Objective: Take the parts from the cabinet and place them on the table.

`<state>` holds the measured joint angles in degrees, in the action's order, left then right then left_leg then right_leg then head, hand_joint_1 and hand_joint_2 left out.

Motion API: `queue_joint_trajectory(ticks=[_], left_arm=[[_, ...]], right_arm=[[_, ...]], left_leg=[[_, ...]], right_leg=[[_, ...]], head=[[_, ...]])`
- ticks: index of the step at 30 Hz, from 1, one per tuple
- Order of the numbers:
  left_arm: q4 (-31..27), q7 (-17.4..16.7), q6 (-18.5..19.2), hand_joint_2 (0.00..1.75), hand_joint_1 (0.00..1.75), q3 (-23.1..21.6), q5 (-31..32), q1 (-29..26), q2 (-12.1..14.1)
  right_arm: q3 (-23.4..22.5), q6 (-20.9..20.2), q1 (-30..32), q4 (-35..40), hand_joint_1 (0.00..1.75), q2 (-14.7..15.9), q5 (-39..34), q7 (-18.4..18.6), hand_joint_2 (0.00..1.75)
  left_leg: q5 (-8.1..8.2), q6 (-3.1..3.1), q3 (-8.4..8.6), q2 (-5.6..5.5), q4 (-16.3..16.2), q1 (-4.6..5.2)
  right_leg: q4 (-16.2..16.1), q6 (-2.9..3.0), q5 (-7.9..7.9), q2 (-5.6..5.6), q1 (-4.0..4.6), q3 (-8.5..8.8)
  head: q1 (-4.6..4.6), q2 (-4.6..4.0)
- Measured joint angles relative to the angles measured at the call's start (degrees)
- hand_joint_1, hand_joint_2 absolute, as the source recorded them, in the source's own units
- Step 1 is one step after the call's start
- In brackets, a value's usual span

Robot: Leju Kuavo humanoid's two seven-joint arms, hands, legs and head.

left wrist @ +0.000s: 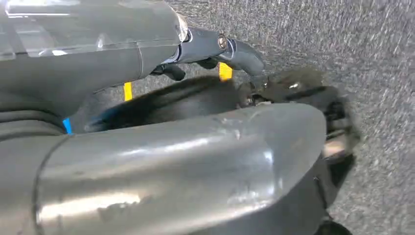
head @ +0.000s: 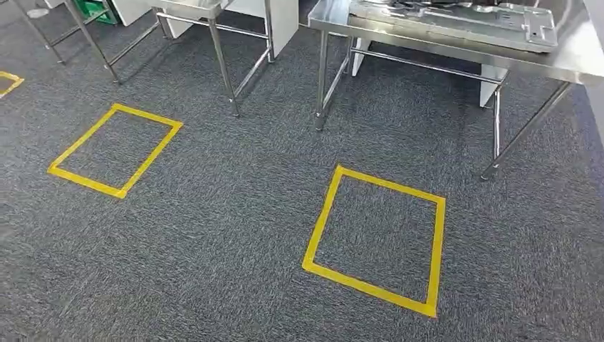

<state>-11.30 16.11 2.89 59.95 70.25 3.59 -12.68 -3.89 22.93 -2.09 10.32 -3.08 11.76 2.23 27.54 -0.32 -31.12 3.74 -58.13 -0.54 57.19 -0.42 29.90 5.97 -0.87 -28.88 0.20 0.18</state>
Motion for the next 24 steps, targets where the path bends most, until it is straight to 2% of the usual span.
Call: queue_joint_trajectory(ticks=[1, 3, 4, 5, 6, 8, 9, 10, 11, 12, 13, 14, 15, 16, 18, 19, 20, 21, 22, 23, 24], left_arm=[[0.0, -0.02, -0.02, 0.0, 0.0, 0.0, 0.02, -0.07, 0.0], [0.0, -0.24, -0.09, 0.0, 0.0, 0.0, 0.04, -0.32, 0.07], [0.0, -0.24, -0.13, 0.0, 0.0, 0.0, 0.07, -0.35, 0.09], [0.0, -0.24, -0.13, 0.0, 0.0, 0.0, 0.11, -0.31, 0.13], [0.0, -0.22, -0.13, 0.0, 0.0, 0.0, 0.15, -0.17, 0.17], [0.0, -0.13, -0.11, 0.0, 0.0, 0.0, 0.2, -0.05, 0.17], [0.0, 0.07, -0.11, 0.0, 0.0, 0.0, 0.24, -0.07, 0.2], [0.0, 0.26, -0.11, 0.0, 0.0, 0.0, 0.41, -0.16, 0.22], [0.0, 0.39, -0.11, 0.0, 0.0, -0.02, 0.57, -0.2, 0.24], [0.0, 0.59, -0.11, 0.0, 0.0, -0.04, 0.68, -0.18, 0.26], [0.0, 0.76, -0.11, 0.0, 0.0, -0.11, 0.74, -0.13, 0.26], [0.0, 0.85, -0.07, 0.0, 0.0, -0.24, 0.79, -0.13, 0.18], [0.0, 0.87, -0.07, 0.0, 0.0, -0.31, 0.81, 0.08, 0.26], [0.0, 0.98, -0.07, 0.0, 0.0, -0.39, 0.92, 0.07, 0.26], [0.0, 1.12, -0.07, 0.0, 0.0, -0.68, 1.42, -0.12, 0.26], [0.0, 1.22, -0.09, 0.0, 0.0, -0.89, 1.79, -0.12, 0.35], [0.0, 1.29, -0.15, 0.0, 0.0, -1.13, 1.9, -0.12, 0.44], [0.0, 1.27, -0.15, 0.0, 0.0, -1.31, 1.99, -0.04, 0.53], [0.0, 1.27, -0.15, 0.0, 0.0, -1.4, 2.01, 0.04, 0.61], [0.0, 1.29, -0.15, 0.0, 0.0, -1.42, 2.1, 0.1, 0.66], [0.0, 1.29, -0.15, 0.0, 0.0, -1.46, 2.21, 0.06, 0.7]], right_arm=[[0.02, -0.26, -0.07, 0.0, 0.0, 0.0, 0.02, 0.0, 0.0], [0.07, -0.61, -0.69, 0.0, 0.0, 0.0, 0.07, 0.0, 0.0], [0.09, -0.65, -0.72, 0.0, 0.0, 0.0, 0.07, 0.0, 0.0], [0.09, -0.66, -0.67, 0.0, 0.0, 0.02, 0.09, -0.02, 0.0], [0.09, -0.66, -0.55, 0.0, 0.0, 0.02, 0.09, -0.02, 0.0], [0.13, -0.72, -0.4, 0.0, 0.0, 0.0, 0.09, -0.02, 0.0], [0.15, -0.85, -0.38, 0.0, 0.0, 0.0, 0.09, -0.09, 0.0], [0.2, -0.92, -0.37, 0.0, 0.0, 0.0, 0.09, -0.28, 0.0], [0.22, -0.92, -0.36, 0.0, 0.0, 0.0, 0.09, -0.44, 0.0], [0.22, -0.92, -0.35, 0.0, 0.0, 0.02, 0.04, -0.61, 0.0], [0.22, -0.92, -0.37, 0.0, 0.0, 0.04, 0.04, -0.7, 0.0], [0.2, -0.92, -0.28, 0.0, 0.0, 0.38, 0.04, -0.74, 0.0], [0.22, -0.92, -0.24, 0.0, 0.0, 0.33, 0.04, -0.81, 0.0], [0.22, -0.92, -0.34, 0.0, 0.0, 0.31, 0.04, -1.03, 0.0], [0.22, -0.92, -0.63, 0.0, 0.0, 0.31, -0.19, -1.44, 0.0], [0.22, -0.94, -0.63, 0.0, 0.0, 0.2, -0.42, -1.71, 0.0], [0.2, -0.94, -0.49, 0.0, 0.0, 0.22, -0.67, -1.84, 0.0], [0.2, -0.94, -0.41, 0.0, 0.0, 0.22, -0.79, -2.01, 0.0], [0.2, -0.94, -0.24, 0.0, 0.0, 0.2, -0.94, -2.07, 0.0], [0.2, -0.96, -0.12, 0.0, 0.0, 0.2, -0.98, -2.1, 0.0], [0.2, -0.96, -0.1, 0.0, 0.0, 0.2, -1.0, -2.12, 0.0]], left_leg=[[0.07, 0.23, -0.29, -0.4, -0.17, 0.09], [-0.1, 1.02, -0.8, -1.44, -0.04, 0.24], [-0.59, 1.67, -0.2, -2.07, 0.55, -0.2], [-0.74, 1.96, -0.29, -2.51, 0.66, -0.18], [-0.87, 2.27, -0.51, -3.01, 0.66, -0.14], [-1.02, 2.51, -0.81, -4.34, 0.64, 0.12], [-1.04, 2.54, -0.88, -5.15, 0.56, 0.27], [-1.05, 2.55, -0.85, -5.96, 0.51, 0.39], [-1.05, 2.54, -0.79, -6.81, 0.39, 0.49], [-1.05, 2.53, -0.71, -7.63, 0.31, 0.56], [-1.04, 2.49, -0.66, -8.38, 0.2, 0.59], [-1.07, 2.4, -0.93, -8.82, 0.09, 0.35], [-1.05, 1.94, -1.28, -9.5, -0.3, 0.66], [-1.32, 1.45, -1.61, -9.99, -0.12, 0.26], [-1.71, 0.57, -1.76, -11.45, 0.36, 0.01], [-1.59, 0.25, -1.84, -11.81, 0.01, 0.23], [-0.55, -0.01, -2.37, -8.36, -1.33, 0.55], [1.54, -0.25, -3.85, -6.21, -4.31, 0.39], [3.96, -0.42, -6.0, -4.99, -8.82, 0.23], [6.05, -0.63, -8.19, -4.55, -13.53, 0.09], [6.94, -0.83, -9.61, -4.39, -16.72, -0.07]], right_leg=[[-0.05, -0.31, -0.08, 0.39, 0.05, 0.11], [-0.31, -1.0, -0.16, 1.34, -0.07, 0.39], [0.15, -1.53, 0.5, 0.11, -0.49, 0.37], [2.0, -1.64, 2.07, -3.09, -0.5, -0.39], [5.62, -1.56, 4.41, -4.7, -0.56, -2.16], [14.65, -1.54, 8.36, -5.61, -0.39, -6.69], [17.27, -1.5, 8.63, -5.69, -0.38, -8.16], [16.92, -1.34, 7.32, -5.72, -0.38, -8.2], [14.02, -1.05, 4.87, -5.86, -0.36, -7.06], [9.52, -0.69, 2.05, -6.28, -0.33, -5.05], [4.49, -0.24, -0.58, -7.58, -0.24, -2.81], [1.52, 0.36, -0.52, -11.47, -0.27, -1.58], [0.63, 0.18, -0.7, -11.85, -0.24, -1.63], [0.8, 0.15, -0.74, -10.98, 0.04, -1.7], [0.54, 0.62, -0.9, -9.87, 0.22, -1.48], [-0.53, 1.16, -1.42, -8.9, -0.88, -1.08], [-0.95, 1.3, -1.56, -7.96, -0.54, -0.67], [-1.0, 1.78, -1.55, -7.06, -0.44, -0.59], [-0.95, 1.83, -1.51, -6.14, -0.26, -0.65], [-0.89, 1.88, -1.43, -5.19, -0.16, -0.72], [-0.84, 1.88, -1.37, -4.35, -0.13, -0.82]], head=[[-0.26, 0.0], [-0.09, 0.0], [-0.28, 0.0], [-0.5, 0.0], [-0.68, 0.0], [-0.7, 0.0], [-0.66, 0.0], [-0.68, 0.0], [-0.68, -0.02], [-0.68, 0.0], [-0.7, 0.0], [-0.57, 0.0], [-0.52, 0.0], [-0.63, 0.0], [-0.85, 0.0], [-0.68, 0.0], [-0.71, 0.0], [-0.15, 0.0], [-0.11, 0.0], [-0.11, 0.0], [-0.09, 0.0]])
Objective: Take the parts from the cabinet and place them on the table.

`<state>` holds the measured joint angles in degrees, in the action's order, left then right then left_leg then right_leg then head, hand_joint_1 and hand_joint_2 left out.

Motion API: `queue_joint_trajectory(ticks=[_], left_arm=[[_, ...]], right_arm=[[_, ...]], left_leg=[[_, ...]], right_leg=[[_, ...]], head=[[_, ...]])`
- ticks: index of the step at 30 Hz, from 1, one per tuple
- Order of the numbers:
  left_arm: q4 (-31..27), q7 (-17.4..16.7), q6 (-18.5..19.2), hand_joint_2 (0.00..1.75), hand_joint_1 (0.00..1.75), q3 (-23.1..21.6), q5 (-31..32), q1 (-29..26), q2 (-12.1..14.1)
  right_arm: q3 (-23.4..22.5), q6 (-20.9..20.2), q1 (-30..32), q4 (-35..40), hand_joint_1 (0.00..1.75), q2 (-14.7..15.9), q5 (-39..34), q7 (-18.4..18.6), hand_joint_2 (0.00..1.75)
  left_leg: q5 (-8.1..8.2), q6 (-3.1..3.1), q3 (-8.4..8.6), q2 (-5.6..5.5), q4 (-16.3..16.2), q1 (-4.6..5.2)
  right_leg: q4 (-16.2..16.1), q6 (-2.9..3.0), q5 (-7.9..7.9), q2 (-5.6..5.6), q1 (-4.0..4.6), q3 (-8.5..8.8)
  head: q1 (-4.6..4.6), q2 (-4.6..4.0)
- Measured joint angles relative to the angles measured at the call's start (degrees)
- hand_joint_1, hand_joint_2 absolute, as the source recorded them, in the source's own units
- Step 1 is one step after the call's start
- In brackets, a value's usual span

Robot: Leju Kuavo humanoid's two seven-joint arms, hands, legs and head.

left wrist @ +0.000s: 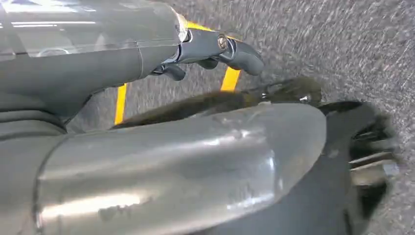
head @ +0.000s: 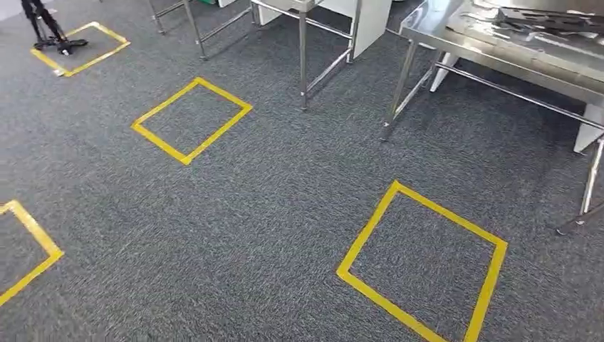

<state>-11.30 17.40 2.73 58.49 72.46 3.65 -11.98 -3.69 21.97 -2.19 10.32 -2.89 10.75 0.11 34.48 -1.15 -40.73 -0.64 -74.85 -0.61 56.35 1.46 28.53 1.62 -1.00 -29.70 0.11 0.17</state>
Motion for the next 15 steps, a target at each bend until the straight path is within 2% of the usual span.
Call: queue_joint_trajectory(ticks=[1, 2, 3, 4, 5, 6, 7, 9, 10, 11, 12, 13, 14, 15], left_arm=[[0.0, 0.0, 0.0, 0.0, 0.0, -0.04, 0.02, -0.08, 0.04], [0.0, 0.0, 0.0, 0.0, 0.0, -0.09, 0.02, -0.19, 0.13], [0.0, 0.0, 0.0, 0.0, 0.0, -0.11, 0.02, -0.25, 0.2], [0.0, 0.0, 0.0, 0.0, 0.0, -0.13, 0.02, -0.22, 0.31], [0.0, 0.0, -0.09, 0.0, 0.0, -0.24, 0.04, -0.1, 0.35], [0.0, -0.02, -0.22, 0.0, 0.0, -0.33, 0.04, 0.08, 0.37], [0.0, 0.02, -0.48, 0.0, 0.0, -0.37, 0.04, 0.15, 0.39], [0.0, -0.04, -1.24, 0.0, 0.0, -0.37, -0.07, -0.23, 0.68], [0.0, -0.04, -1.47, 0.0, 0.0, -0.37, -0.31, -0.21, 0.81], [0.0, 0.0, -1.68, 0.0, 0.0, -0.35, -0.41, -0.26, 0.92], [0.0, 0.07, -1.79, 0.0, 0.0, -0.35, -0.46, -0.19, 1.14], [0.0, 0.26, -1.88, 0.0, 0.0, -0.35, -0.5, -0.05, 1.27], [0.0, 0.59, -1.88, 0.0, 0.0, -0.35, -0.61, 0.01, 1.42], [0.0, 0.94, -1.86, 0.0, 0.0, -0.35, -0.7, -0.01, 1.51]], right_arm=[[0.0, 0.0, -0.01, 0.0, 0.0, 0.0, 0.0, -0.02, 0.0], [0.0, 0.0, -0.06, 0.0, 0.0, -0.02, 0.0, -0.04, 0.0], [0.0, 0.0, -0.15, 0.0, 0.0, -0.07, 0.0, -0.07, 0.0], [0.0, 0.0, -0.16, 0.0, 0.0, -0.07, 0.0, -0.07, 0.0], [0.0, -0.07, -0.19, 0.0, 0.0, -0.07, 0.0, -0.07, 0.0], [0.0, -0.33, -0.13, 0.0, 0.0, -0.07, -0.02, 0.04, 0.0], [-0.02, -0.61, -0.13, 0.0, 0.0, -0.07, -0.02, 0.46, 0.0], [-0.02, -1.01, -0.74, 0.0, 0.0, -0.09, -0.02, 1.98, 0.0], [-0.02, -1.05, -0.94, 0.0, 0.0, -0.09, -0.02, 2.67, 0.0], [-0.04, -1.05, -0.87, 0.0, 0.0, -0.07, -0.09, 3.32, 0.0], [-0.13, -1.07, -0.7, 0.0, 0.0, -0.07, -0.26, 3.41, 0.0], [-0.28, -1.25, -0.6, 0.0, 0.0, -0.07, -0.39, 3.39, 0.0], [-0.37, -1.64, -0.51, 0.0, 0.0, -0.07, -0.55, 3.17, 0.0], [-0.39, -1.95, -0.39, 0.0, 0.0, -0.09, -0.57, 2.82, 0.0]], left_leg=[[-0.43, -0.15, -0.16, 0.16, -0.59, -0.14], [-2.08, -0.22, 1.14, 0.35, 1.69, -0.22], [-4.53, -0.22, 3.9, 0.68, 6.58, -0.28], [-6.68, -0.09, 6.99, 1.58, 11.89, -0.27], [-7.4, 0.18, 9.73, 4.1, 16.63, -0.14], [-6.93, 0.63, 9.86, 4.18, 17.2, 0.31], [-7.06, 1.04, 9.81, 3.53, 17.13, 0.31], [-7.07, 1.58, 9.37, 2.63, 17.14, 0.57], [-7.46, 2.13, 9.58, 2.04, 17.69, 0.36], [-7.87, 2.57, 10.0, 1.58, 18.02, 0.08], [-8.02, 2.87, 9.82, 1.1, 18.08, 0.0], [-8.19, 3.12, 9.63, 0.62, 18.05, 0.02], [-8.25, 3.24, 9.46, 0.05, 18.05, 0.12], [-8.29, 3.29, 9.32, -0.72, 18.03, 0.27]], right_leg=[[0.03, -0.06, 0.06, 0.8, 0.0, 0.02], [0.12, -0.15, 0.13, 1.55, -0.01, 0.05], [0.25, -0.36, 0.27, 2.31, -0.08, 0.13], [0.38, -0.6, 0.43, 2.91, -0.12, 0.26], [0.62, -0.93, 0.65, 3.49, 0.02, 0.52], [0.78, -1.42, 0.97, 3.92, 0.34, 0.47], [0.73, -1.65, 0.96, 4.3, 0.3, 0.54], [0.51, -2.26, 0.84, 5.14, 0.26, 0.97], [0.47, -2.61, 0.96, 5.56, 0.26, 1.21], [1.47, -2.97, 1.89, 3.34, -0.22, 1.06], [3.97, -3.02, 3.89, 0.75, -0.25, -0.14], [8.04, -3.08, 6.33, -0.52, -0.28, -2.08], [12.99, -3.17, 8.71, -1.1, -0.27, -4.45], [17.16, -3.23, 10.06, -1.31, -0.26, -6.61]], head=[[-0.02, 0.0], [0.02, 0.0], [0.0, 0.0], [0.0, 0.0], [0.02, 0.0], [-0.02, 0.0], [-0.38, 0.0], [-0.37, 0.0], [-0.26, 0.0], [-0.46, -0.02], [-0.74, 0.0], [-0.94, 0.0], [-0.9, 0.0], [-0.96, 0.0]])
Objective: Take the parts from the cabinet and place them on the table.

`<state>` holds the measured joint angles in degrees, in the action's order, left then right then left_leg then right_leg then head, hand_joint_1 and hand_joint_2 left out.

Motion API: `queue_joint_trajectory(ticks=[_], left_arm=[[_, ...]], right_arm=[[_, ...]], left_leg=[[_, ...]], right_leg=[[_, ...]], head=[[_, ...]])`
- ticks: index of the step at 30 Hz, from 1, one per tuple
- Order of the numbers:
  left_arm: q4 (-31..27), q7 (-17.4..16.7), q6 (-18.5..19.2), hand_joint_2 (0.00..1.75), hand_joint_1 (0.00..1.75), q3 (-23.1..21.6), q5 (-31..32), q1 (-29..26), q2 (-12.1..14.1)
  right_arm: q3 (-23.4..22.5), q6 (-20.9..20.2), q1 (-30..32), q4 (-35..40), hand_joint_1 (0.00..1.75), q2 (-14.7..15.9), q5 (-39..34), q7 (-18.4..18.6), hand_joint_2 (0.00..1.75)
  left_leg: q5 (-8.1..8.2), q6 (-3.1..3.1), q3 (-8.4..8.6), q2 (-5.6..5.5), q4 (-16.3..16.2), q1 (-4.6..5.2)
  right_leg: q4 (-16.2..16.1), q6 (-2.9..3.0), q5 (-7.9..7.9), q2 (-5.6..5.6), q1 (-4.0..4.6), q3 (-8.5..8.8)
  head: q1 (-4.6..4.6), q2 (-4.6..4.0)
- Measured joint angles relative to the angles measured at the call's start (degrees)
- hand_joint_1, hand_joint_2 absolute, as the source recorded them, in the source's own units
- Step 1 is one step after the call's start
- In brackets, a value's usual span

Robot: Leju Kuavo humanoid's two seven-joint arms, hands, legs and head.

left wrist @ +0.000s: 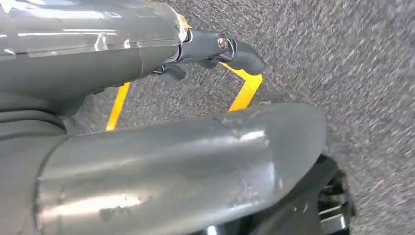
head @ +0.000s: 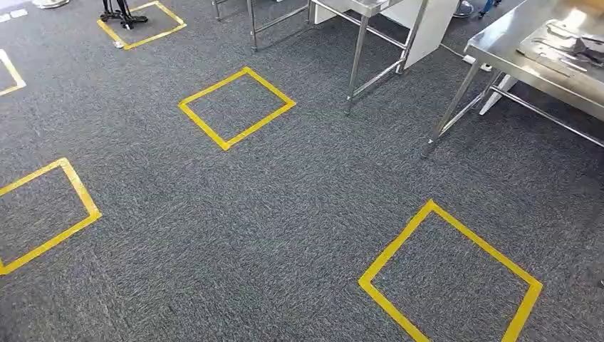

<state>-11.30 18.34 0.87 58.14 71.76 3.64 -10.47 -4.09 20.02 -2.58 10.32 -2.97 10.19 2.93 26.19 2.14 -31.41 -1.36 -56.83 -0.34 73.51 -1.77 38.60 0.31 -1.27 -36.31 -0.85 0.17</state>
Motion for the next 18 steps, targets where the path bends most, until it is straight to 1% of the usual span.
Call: queue_joint_trajectory(ticks=[1, 2, 3, 4, 5, 6, 7, 8, 9, 10, 11, 12, 13, 14, 15, 16, 17, 18], left_arm=[[0.0, 0.17, -0.02, 0.0, 0.0, 0.0, -0.18, -0.07, 0.09], [0.0, 0.24, -0.02, 0.0, 0.0, 0.0, -0.2, -0.19, 0.17], [0.0, 0.26, -0.02, 0.0, 0.0, 0.0, -0.22, -0.24, 0.22], [0.0, 0.33, -0.04, 0.0, 0.0, 0.0, -0.24, -0.22, 0.28], [0.0, 0.39, -0.02, 0.0, 0.0, 0.02, -0.28, -0.16, 0.28], [0.0, 0.39, -0.02, 0.0, 0.0, 0.0, -0.28, -0.08, 0.24], [0.0, 0.41, -0.04, 0.0, 0.0, 0.02, -0.31, -0.01, 0.28], [0.0, 0.41, -0.02, 0.0, 0.0, 0.02, -0.31, -0.04, 0.31], [0.0, 0.41, -0.02, 0.0, 0.0, 0.02, -0.31, -0.12, 0.33], [0.0, 0.41, -0.02, 0.0, 0.0, 0.02, -0.31, -0.23, 0.33], [0.0, 0.48, -0.04, 0.0, 0.0, 0.04, -0.33, -0.27, 0.46], [0.0, 0.7, -0.15, 0.0, 0.0, 0.07, -0.46, -0.2, 0.5], [0.0, 1.2, -0.31, 0.0, 0.0, 0.15, -0.94, -0.12, 0.52], [0.0, 1.64, -0.37, 0.0, 0.0, 0.35, -1.31, 0.0, 0.61], [0.0, 2.1, -0.44, 0.0, 0.0, 0.53, -1.77, 0.07, 0.74], [0.0, 2.62, -0.44, 0.0, 0.0, 0.77, -2.41, 0.08, 0.85], [0.0, 3.05, -0.42, 0.0, 0.0, 1.0, -3.08, 0.04, 0.96], [0.0, 3.56, -0.26, 0.0, 0.0, 1.42, -3.87, 0.02, 1.2]], right_arm=[[0.0, -0.07, 0.03, 0.0, 0.0, 0.0, -0.02, -0.17, 0.0], [0.0, -0.09, 0.03, 0.0, 0.0, 0.0, -0.02, -0.22, 0.0], [-0.02, -0.09, 0.03, 0.0, 0.0, 0.0, -0.07, -0.24, 0.0], [-0.04, -0.09, 0.03, 0.0, 0.0, 0.0, -0.11, -0.28, 0.0], [-0.04, -0.09, 0.07, 0.0, 0.0, 0.02, -0.11, -0.31, 0.0], [-0.13, -0.09, 0.06, 0.0, 0.0, 0.35, -0.11, -0.31, 0.0], [-0.17, -0.09, 0.07, 0.0, 0.0, 0.24, -0.13, -0.37, 0.0], [-0.2, -0.09, -0.11, 0.0, 0.0, 0.24, -0.13, -0.37, 0.0], [-0.22, -0.09, -0.35, 0.02, 0.0, 0.24, -0.13, -0.37, 0.0], [-0.22, -0.09, -0.42, 0.04, 0.0, 0.2, -0.13, -0.39, 0.0], [-0.22, -0.22, -0.39, 0.04, 0.0, -0.02, -0.13, -0.41, 0.0], [-0.22, -0.7, -0.25, 0.04, 0.0, -0.02, -0.13, -0.44, 0.0], [-0.22, -1.53, -0.08, 0.04, 0.0, -0.02, -0.07, -0.44, 0.0], [-0.22, -2.14, 0.09, 0.02, 0.0, -0.02, 0.07, -0.41, 0.0], [-0.22, -2.54, 0.14, 0.02, 0.0, -0.07, 0.15, -0.33, 0.0], [-0.22, -3.08, 0.12, 0.02, 0.0, -0.15, 0.22, -0.13, 0.0], [-0.22, -3.3, 0.09, 0.02, 0.0, -0.39, 0.26, 0.06, 0.0], [-0.22, -3.54, 0.04, 0.02, 0.0, -0.57, 0.28, 0.31, 0.0]], left_leg=[[-0.03, 0.03, -0.02, -0.73, -0.02, 0.08], [-0.04, 0.01, 0.03, -1.46, -0.06, 0.14], [-0.08, -0.05, 0.07, -2.23, -0.16, 0.21], [-0.11, -0.1, 0.12, -3.05, -0.25, 0.23], [-0.17, -0.21, 0.09, -3.73, -0.31, 0.2], [-0.14, -0.57, -0.09, -4.14, -0.44, 0.45], [-0.24, -1.05, -0.26, -4.83, -0.53, 0.28], [-0.36, -1.4, -0.53, -5.19, -0.43, 0.09], [-0.52, -1.82, -0.63, -5.83, -0.2, -0.1], [-0.59, -2.33, -0.67, -6.55, 0.0, 0.05], [-0.23, -2.26, -0.69, -4.72, -0.83, 0.02], [1.66, -2.45, -1.73, -1.83, -2.98, 0.1], [4.35, -2.68, -3.79, -0.45, -7.2, -0.02], [6.72, -3.01, -5.91, 0.16, -11.82, -0.21], [8.61, -3.34, -8.01, 0.42, -16.39, -0.37], [9.19, -3.64, -9.1, 0.57, -18.94, -0.56], [8.29, -3.96, -8.68, 0.76, -18.48, -0.82], [6.32, -4.28, -6.84, 1.09, -15.41, -1.13]], right_leg=[[1.25, 0.07, -0.4, -0.05, 0.0, -0.78], [-0.25, 0.2, -2.09, -0.1, 0.01, -0.25], [-3.83, 0.44, -4.62, -0.33, 0.02, 1.36], [-9.15, 0.83, -7.51, -1.06, 0.04, 3.83], [-14.19, 1.38, -9.64, -3.27, 0.19, 6.23], [-16.04, 1.68, -9.01, -5.5, 0.3, 6.85], [-16.4, 1.74, -9.43, -4.68, 0.41, 6.77], [-16.36, 1.8, -9.41, -4.13, 0.64, 6.78], [-16.37, 2.11, -9.42, -3.7, 0.85, 6.94], [-16.95, 2.54, -9.72, -2.91, 0.73, 7.29], [-17.66, 2.97, -10.28, -1.85, 0.17, 7.58], [-17.83, 3.38, -10.34, -1.26, 0.25, 7.56], [-17.81, 3.53, -10.34, -0.36, 0.3, 7.51], [-17.8, 3.54, -10.31, 0.56, 0.36, 7.46], [-17.78, 3.56, -10.28, 1.5, 0.37, 7.35], [-17.75, 3.54, -10.29, 2.36, 0.36, 7.29], [-17.74, 3.41, -10.25, 3.15, 0.26, 7.33], [-17.61, 3.2, -10.16, 3.92, 0.1, 7.39]], head=[[0.04, 0.0], [0.02, 0.0], [0.02, 0.0], [0.0, 0.0], [0.0, 0.0], [0.13, 0.0], [-0.02, 0.0], [0.02, 0.0], [0.04, 0.0], [0.02, -0.02], [0.07, 0.0], [0.09, 0.0], [0.44, 0.0], [0.42, 0.0], [0.37, 0.0], [0.44, 0.0], [0.39, 0.0], [0.44, 0.0]])
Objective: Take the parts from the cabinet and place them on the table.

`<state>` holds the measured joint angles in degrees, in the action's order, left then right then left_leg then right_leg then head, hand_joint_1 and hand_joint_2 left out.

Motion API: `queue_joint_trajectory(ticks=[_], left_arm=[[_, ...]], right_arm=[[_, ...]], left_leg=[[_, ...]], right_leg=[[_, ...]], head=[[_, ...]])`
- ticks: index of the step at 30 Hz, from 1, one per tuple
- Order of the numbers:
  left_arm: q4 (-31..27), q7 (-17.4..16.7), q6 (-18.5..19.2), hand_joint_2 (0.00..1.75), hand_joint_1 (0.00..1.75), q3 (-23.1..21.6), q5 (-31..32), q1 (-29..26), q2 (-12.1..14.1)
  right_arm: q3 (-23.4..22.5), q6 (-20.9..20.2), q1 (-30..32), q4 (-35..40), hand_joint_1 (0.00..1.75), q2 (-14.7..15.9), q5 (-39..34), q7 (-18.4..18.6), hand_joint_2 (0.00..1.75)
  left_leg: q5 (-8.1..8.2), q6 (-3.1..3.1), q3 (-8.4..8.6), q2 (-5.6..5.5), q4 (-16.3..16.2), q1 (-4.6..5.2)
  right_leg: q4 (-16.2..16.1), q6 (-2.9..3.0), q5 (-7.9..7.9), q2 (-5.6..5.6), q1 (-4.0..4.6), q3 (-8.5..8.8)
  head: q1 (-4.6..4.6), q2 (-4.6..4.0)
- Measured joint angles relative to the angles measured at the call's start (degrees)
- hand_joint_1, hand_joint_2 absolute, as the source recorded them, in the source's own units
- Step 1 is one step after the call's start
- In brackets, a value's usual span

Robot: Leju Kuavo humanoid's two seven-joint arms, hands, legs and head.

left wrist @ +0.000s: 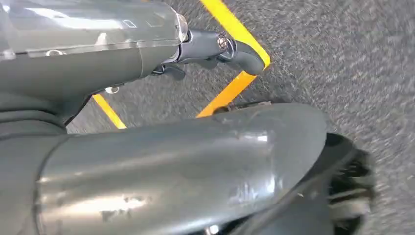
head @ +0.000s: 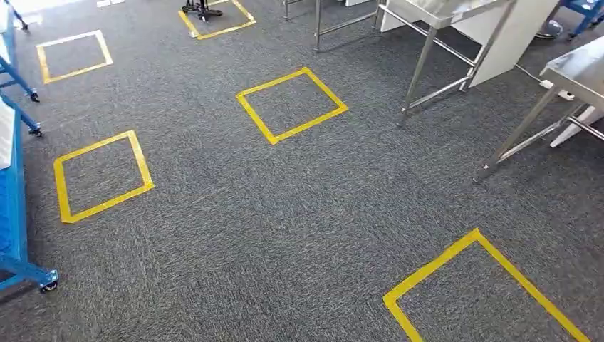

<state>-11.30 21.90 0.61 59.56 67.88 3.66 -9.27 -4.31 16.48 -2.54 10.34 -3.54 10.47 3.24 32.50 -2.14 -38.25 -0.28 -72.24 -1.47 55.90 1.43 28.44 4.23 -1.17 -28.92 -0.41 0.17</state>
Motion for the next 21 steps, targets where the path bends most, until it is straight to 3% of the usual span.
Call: queue_joint_trajectory(ticks=[1, 2, 3, 5, 7, 8, 9, 10, 11, 12, 13, 14, 16, 17, 18, 19, 21], left_arm=[[0.0, 0.48, 0.13, 0.0, 0.0, 0.61, -0.81, 0.08, 0.24], [0.0, 0.91, 0.26, 0.0, 0.0, 1.17, -1.74, 0.27, 0.5], [0.0, 1.2, 0.39, 0.0, 0.0, 1.7, -2.59, 0.58, 0.61], [-0.04, 1.79, 0.85, 0.0, 0.0, 2.93, -4.35, 1.1, 1.01], [-0.04, 2.23, 0.9, 0.0, 0.0, 4.59, -6.8, 0.99, 1.75], [-0.09, 2.29, 0.76, 0.0, 0.0, 5.49, -7.98, 1.06, 2.25], [-0.13, 2.34, 0.66, 0.0, 0.0, 6.63, -9.0, 1.11, 2.69], [-0.22, 2.27, 0.59, 0.0, 0.0, 7.67, -9.59, 1.13, 3.17], [-0.28, 2.21, 0.5, 0.0, 0.0, 8.56, -9.9, 1.17, 3.49], [-0.39, 2.14, 0.39, 0.0, 0.0, 9.18, -10.27, 1.15, 3.83], [-0.44, 2.12, 0.39, 0.0, 0.0, 9.6, -10.31, 1.09, 4.04], [-0.46, 2.12, 0.39, 0.0, 0.0, 10.01, -10.31, 1.0, 4.24], [-0.48, 2.2, 0.59, 0.0, 0.0, 10.58, -9.97, 0.95, 4.41], [-0.48, 2.29, 0.79, 0.0, 0.0, 10.6, -9.59, 0.97, 4.44], [-0.46, 2.4, 1.01, 0.0, 0.0, 10.6, -9.37, 0.98, 4.39], [-0.46, 2.49, 1.14, 0.0, 0.0, 10.6, -9.11, 1.38, 4.24], [-0.48, 2.53, 1.16, 0.0, 0.0, 10.62, -8.94, 1.42, 4.31]], right_arm=[[0.0, -0.28, -0.07, 0.0, 0.0, -0.31, 0.07, 0.31, 0.0], [0.0, -0.48, -0.13, 0.0, 0.0, -0.44, 0.09, 0.52, 0.0], [0.0, -0.52, -0.27, 0.0, 0.0, -0.46, 0.09, 0.61, 0.0], [0.0, -0.68, -0.31, 0.0, 0.0, -0.66, 0.15, 0.65, 0.0], [0.0, -1.53, -0.85, 0.02, 0.0, -0.94, 0.81, 0.61, 0.0], [0.04, -1.86, -0.82, 0.02, 0.0, -1.14, 1.36, 0.76, 0.0], [0.2, -2.23, -0.82, 0.0, 0.0, -1.38, 1.95, 0.96, 0.0], [0.48, -2.6, -0.71, 0.0, 0.0, -1.88, 2.58, 1.22, 0.0], [0.74, -2.69, -0.61, -0.02, 0.0, -2.01, 3.14, 1.66, 0.0], [1.11, -2.84, -0.53, -0.04, 0.0, -2.45, 3.65, 2.1, 0.0], [1.4, -3.1, -0.48, -0.07, 0.0, -2.56, 4.0, 2.38, 0.0], [1.73, -3.45, -0.48, -0.11, 0.0, -2.8, 4.39, 2.66, 0.0], [2.01, -3.54, -0.41, -0.11, 0.0, -2.91, 4.5, 2.67, 0.0], [2.01, -3.54, -0.44, -0.11, 0.0, -2.91, 4.5, 2.49, 0.0], [2.03, -3.54, -0.43, -0.11, 0.0, -2.88, 4.5, 2.36, 0.0], [2.1, -3.52, -0.46, -0.13, 0.0, -2.75, 4.5, 2.29, 0.0], [2.38, -3.45, -0.9, -0.11, 0.0, -2.93, 4.52, 2.01, 0.0]], left_leg=[[-2.58, -0.29, 3.11, 0.55, 5.43, -0.26], [-4.57, -0.55, 6.35, 1.97, 10.94, -0.48], [-4.42, -0.52, 7.72, 4.63, 14.16, -0.5], [-4.53, 0.93, 7.34, 3.5, 13.75, -0.11], [-4.63, 1.84, 7.1, 2.5, 13.8, 0.15], [-5.07, 2.47, 7.42, 1.87, 14.18, -0.08], [-5.27, 2.79, 7.27, 1.43, 14.29, -0.1], [-5.5, 3.15, 7.1, 0.97, 14.29, -0.02], [-5.61, 3.32, 6.8, 0.36, 14.28, 0.13], [-5.71, 3.48, 6.55, -0.33, 14.26, 0.38], [-5.8, 3.62, 6.37, -1.16, 14.22, 0.72], [-5.86, 3.71, 6.33, -2.09, 14.21, 1.01], [-5.9, 3.77, 6.58, -3.84, 14.2, 1.55], [-5.91, 3.78, 6.84, -4.69, 14.22, 1.77], [-5.96, 3.83, 6.41, -5.24, 14.36, 1.35], [-5.95, 3.69, 6.52, -5.89, 14.19, 1.81], [-6.25, 3.15, 6.04, -6.95, 14.33, 1.36]], right_leg=[[0.23, -0.4, 0.17, 0.73, -0.22, 0.07], [0.65, -0.85, 0.42, 1.42, -0.45, 0.08], [1.34, -1.49, 0.83, 1.99, -0.03, 0.14], [1.73, -2.47, 1.39, 2.75, -0.03, 0.13], [1.28, -3.22, 1.22, 3.7, -0.3, 0.68], [1.36, -3.54, 1.49, 3.65, -0.54, 0.76], [2.93, -3.8, 3.19, 0.28, -0.68, 0.29], [6.26, -3.7, 5.66, -2.03, -0.74, -1.24], [11.13, -3.58, 8.3, -3.2, -0.6, -3.59], [15.93, -3.44, 10.27, -3.63, -0.42, -5.99], [19.11, -3.17, 10.89, -3.71, -0.21, -7.75], [19.32, -2.69, 9.89, -3.77, 0.05, -8.14], [12.87, -1.27, 4.95, -4.45, 0.99, -5.56], [7.44, -0.25, 1.81, -5.57, 1.56, -3.21], [3.04, 1.02, 0.07, -8.53, 2.18, -1.64], [2.19, 1.63, 0.49, -9.06, 2.22, -1.4], [2.0, 1.79, 0.34, -7.7, 2.52, -1.53]], head=[[-0.04, 0.0], [0.0, -0.02], [0.13, 0.0], [-0.24, 0.0], [-0.22, 0.0], [-0.4, 0.0], [-0.59, 0.0], [-0.57, 0.0], [-0.61, 0.0], [-0.63, 0.0], [-0.57, 0.0], [-0.61, 0.0], [-0.63, 0.0], [-0.59, 0.0], [-0.63, 0.0], [-0.13, 0.0], [-0.48, 0.0]])
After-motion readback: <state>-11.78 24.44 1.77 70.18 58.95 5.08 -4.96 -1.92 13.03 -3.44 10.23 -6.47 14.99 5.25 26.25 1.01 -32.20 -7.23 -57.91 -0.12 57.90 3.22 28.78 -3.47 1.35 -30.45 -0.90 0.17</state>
